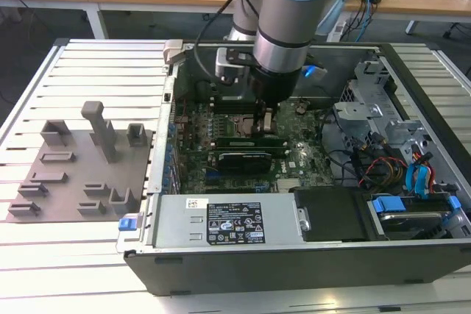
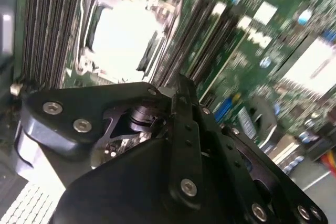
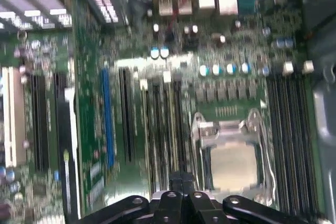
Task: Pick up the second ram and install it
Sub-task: 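Press down the second ram until it locks into place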
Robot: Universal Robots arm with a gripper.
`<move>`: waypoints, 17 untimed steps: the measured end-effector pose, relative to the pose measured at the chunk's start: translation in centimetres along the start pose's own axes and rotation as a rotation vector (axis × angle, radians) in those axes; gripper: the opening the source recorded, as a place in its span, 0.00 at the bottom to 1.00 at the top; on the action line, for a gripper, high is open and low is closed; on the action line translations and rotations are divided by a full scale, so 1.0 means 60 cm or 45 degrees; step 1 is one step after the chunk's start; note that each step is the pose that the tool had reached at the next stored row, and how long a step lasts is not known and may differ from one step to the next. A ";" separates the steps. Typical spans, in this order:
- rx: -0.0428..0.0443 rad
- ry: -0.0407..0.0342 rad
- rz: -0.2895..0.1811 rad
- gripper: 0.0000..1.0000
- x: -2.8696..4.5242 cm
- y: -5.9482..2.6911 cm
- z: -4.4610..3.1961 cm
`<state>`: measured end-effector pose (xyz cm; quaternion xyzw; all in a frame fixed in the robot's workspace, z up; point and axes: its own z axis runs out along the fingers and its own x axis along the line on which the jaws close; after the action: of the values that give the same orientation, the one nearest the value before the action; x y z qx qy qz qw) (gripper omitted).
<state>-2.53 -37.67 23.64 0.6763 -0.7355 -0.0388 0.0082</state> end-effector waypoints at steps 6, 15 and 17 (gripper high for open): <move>0.003 -0.0003 0.000 0.11 0.005 0.055 0.012; -0.022 -0.0050 0.001 0.11 0.001 0.018 0.000; -0.028 -0.0045 0.001 0.11 0.000 0.006 -0.002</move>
<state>-2.88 -37.63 23.77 0.6758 -0.7354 -0.0480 0.0142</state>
